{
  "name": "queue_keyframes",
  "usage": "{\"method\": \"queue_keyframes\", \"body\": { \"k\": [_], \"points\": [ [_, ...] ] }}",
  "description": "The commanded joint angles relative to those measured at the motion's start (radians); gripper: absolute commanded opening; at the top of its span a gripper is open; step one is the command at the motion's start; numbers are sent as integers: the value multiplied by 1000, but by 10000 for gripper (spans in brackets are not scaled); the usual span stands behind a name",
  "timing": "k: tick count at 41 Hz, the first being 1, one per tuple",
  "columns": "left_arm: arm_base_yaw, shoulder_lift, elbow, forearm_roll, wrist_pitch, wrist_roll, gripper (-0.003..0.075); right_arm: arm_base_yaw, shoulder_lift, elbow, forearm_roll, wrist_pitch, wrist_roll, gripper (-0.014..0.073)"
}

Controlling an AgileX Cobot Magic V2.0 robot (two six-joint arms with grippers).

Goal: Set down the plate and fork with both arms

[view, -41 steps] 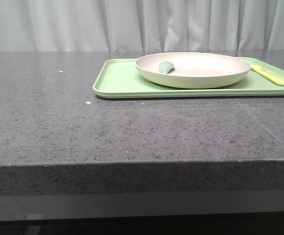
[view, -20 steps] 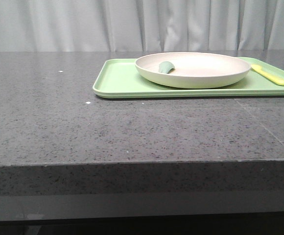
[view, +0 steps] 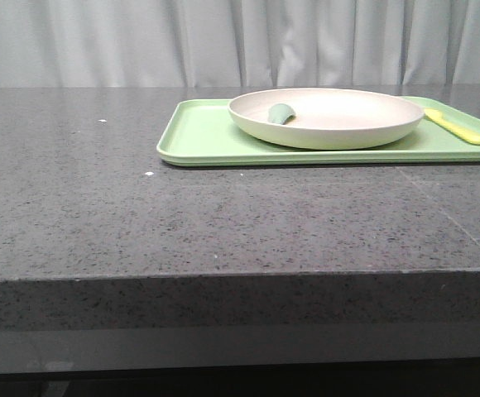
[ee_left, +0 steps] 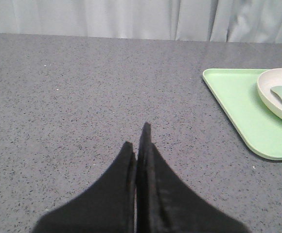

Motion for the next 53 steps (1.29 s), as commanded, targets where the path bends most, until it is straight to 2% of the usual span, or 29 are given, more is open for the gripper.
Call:
{"method": "queue_keyframes", "body": {
  "k": [1, 8, 14, 16, 22, 34, 47, 53],
  "points": [
    [-7, 2, -27, 3, -79, 3, -18, -1, 9, -24, -12, -85, -11, -64],
    [19, -31, -27, -28, -79, 16, -18, -1, 9, -24, -12, -85, -11, -64],
    [81, -97, -2, -182, -85, 185, -18, -1, 9, -24, -12, -85, -11, -64],
    [101, -126, 22, -193, -97, 196, -18, -1, 9, -24, -12, -85, -11, -64],
    [138, -246, 141, -191, -148, 194, -18, -1, 9, -24, -12, -85, -11, -64],
    [169, -551, 393, -191, -155, 192, -18, -1, 9, -24, -12, -85, -11, -64],
    [172, -537, 513, -191, -234, 192, -18, -1, 11, -24, -12, -83, -11, -64],
    [172, -537, 514, -191, -257, 192, -18, -1, 11, -24, -12, -83, -11, -64]
  ]
}}
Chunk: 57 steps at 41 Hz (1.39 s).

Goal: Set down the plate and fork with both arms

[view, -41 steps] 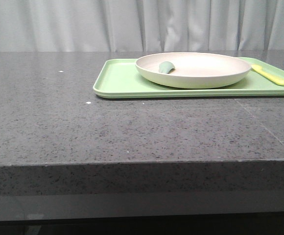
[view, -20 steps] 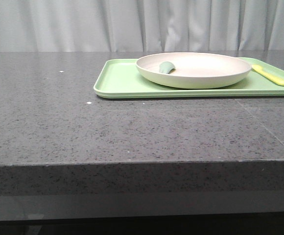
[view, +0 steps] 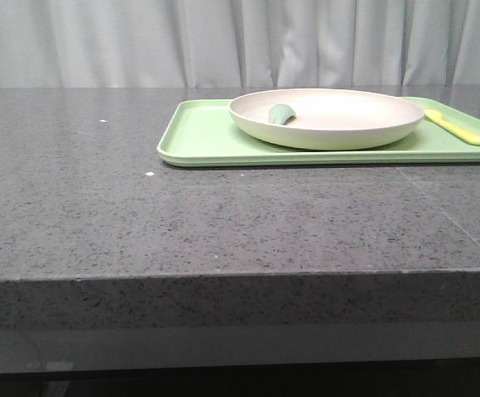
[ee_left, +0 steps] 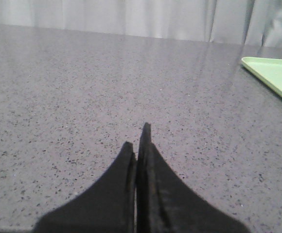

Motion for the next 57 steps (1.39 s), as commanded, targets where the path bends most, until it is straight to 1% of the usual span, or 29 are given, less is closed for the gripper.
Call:
{"method": "queue_keyframes", "body": {
  "k": [1, 41, 44, 46, 51, 54, 57],
  "points": [
    [2, -12, 5, -10, -111, 0, -18, -1, 11, -24, -11, -83, -11, -64],
    [2, -12, 5, -10, -111, 0, -18, -1, 11, -16, -17, -87, -11, -64],
    [2, -12, 5, -10, -111, 0, -18, -2, 0, 11, -24, -128, -13, -64],
    [2, -12, 5, -10, -111, 0, -18, -2, -10, 50, -24, -180, -14, -64],
    [2, -12, 5, -10, -111, 0, -18, -3, -61, 204, -24, -318, -22, -64],
    [2, -12, 5, -10, -111, 0, -18, -3, -96, 291, -23, -347, -22, -64],
    [2, -12, 5, -10, -111, 0, -18, -3, -132, 353, -23, -347, -22, -64]
  ]
}}
